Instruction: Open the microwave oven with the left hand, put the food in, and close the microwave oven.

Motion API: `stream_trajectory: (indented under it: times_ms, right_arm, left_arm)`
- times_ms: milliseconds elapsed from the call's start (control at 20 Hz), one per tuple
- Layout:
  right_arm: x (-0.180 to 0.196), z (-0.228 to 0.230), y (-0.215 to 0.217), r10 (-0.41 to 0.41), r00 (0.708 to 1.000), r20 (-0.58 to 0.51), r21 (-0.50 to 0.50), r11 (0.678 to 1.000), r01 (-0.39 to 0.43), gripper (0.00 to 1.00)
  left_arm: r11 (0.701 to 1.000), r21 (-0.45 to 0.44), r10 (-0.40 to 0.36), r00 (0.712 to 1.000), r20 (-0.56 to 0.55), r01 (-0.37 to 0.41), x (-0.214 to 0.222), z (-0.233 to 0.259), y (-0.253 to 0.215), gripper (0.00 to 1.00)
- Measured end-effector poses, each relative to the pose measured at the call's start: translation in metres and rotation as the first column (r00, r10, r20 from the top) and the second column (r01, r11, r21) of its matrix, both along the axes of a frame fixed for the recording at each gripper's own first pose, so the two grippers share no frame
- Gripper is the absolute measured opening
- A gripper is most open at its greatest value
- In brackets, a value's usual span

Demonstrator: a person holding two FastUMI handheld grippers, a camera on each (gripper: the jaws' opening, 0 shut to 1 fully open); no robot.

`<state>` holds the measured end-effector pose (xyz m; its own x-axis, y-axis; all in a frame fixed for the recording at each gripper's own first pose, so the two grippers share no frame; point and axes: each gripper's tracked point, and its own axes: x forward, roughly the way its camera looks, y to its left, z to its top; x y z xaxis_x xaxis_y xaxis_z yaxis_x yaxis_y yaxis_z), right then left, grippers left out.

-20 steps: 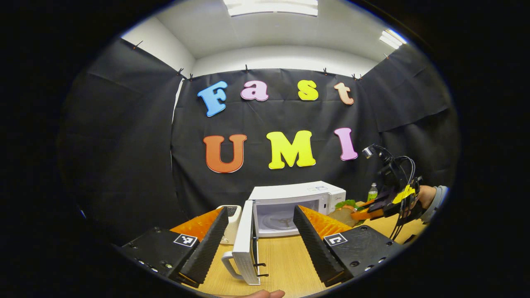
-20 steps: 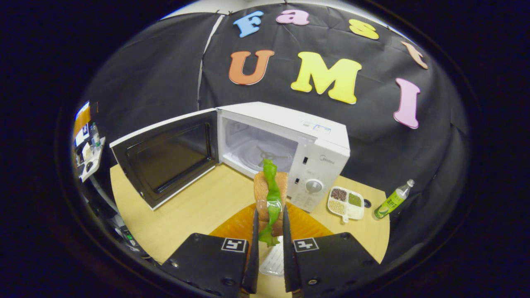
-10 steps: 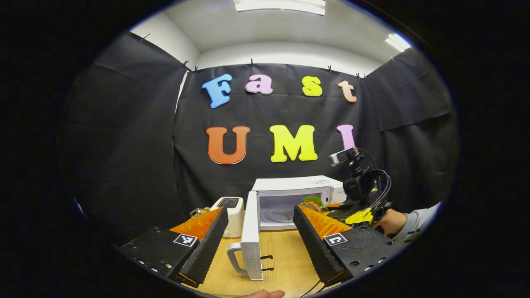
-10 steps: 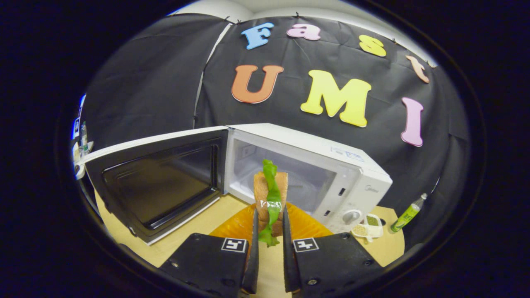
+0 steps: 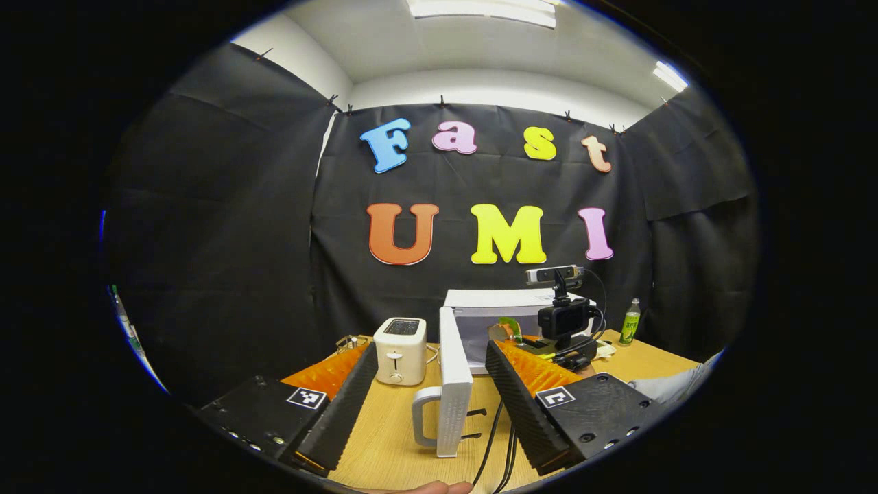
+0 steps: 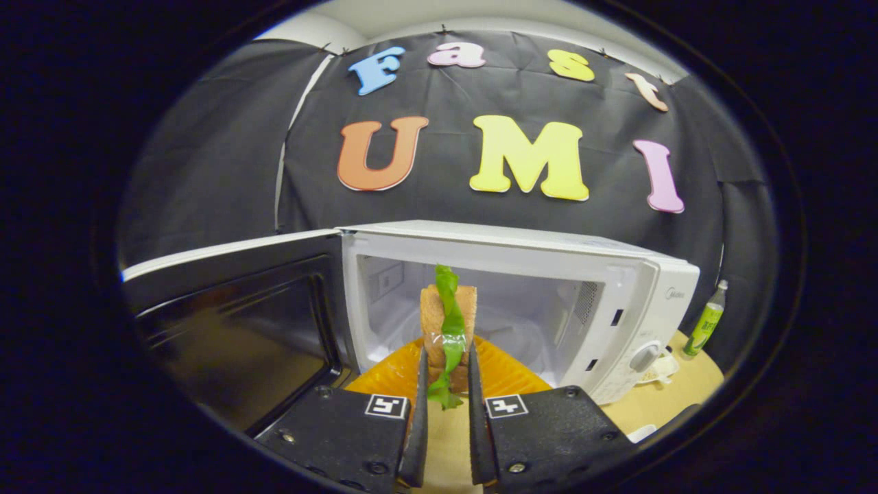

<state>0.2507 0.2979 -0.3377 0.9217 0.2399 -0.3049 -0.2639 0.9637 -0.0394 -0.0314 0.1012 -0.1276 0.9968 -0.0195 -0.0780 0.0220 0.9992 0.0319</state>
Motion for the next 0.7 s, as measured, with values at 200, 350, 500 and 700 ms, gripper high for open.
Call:
stream_trajectory:
  times_ms: [200, 350, 500, 700]
  right_arm:
    - [0.035, -0.007, -0.006, -0.106, 0.993, -0.059, 0.139, 0.984, 0.113, 0.28]
    - [0.059, -0.008, -0.006, -0.17, 0.982, -0.077, 0.27, 0.945, 0.185, 0.28]
    - [0.079, -0.023, -0.007, -0.232, 0.962, -0.146, 0.383, 0.883, 0.271, 0.3]
    - [0.09, -0.031, -0.014, -0.358, 0.916, -0.18, 0.51, 0.762, 0.399, 0.28]
  left_arm:
    - [1.0, -0.012, 0.028, 1.0, -0.013, -0.028, 0.005, -0.004, 0.013, 0.95]
    - [0.999, -0.005, 0.054, 0.999, -0.004, -0.054, 0.008, -0.001, 0.021, 0.95]
    - [0.998, 0.005, 0.068, 0.998, 0.016, -0.068, 0.008, 0.0, 0.022, 0.95]
    - [0.994, -0.033, 0.101, 0.995, 0.012, -0.1, 0.021, -0.005, 0.027, 0.95]
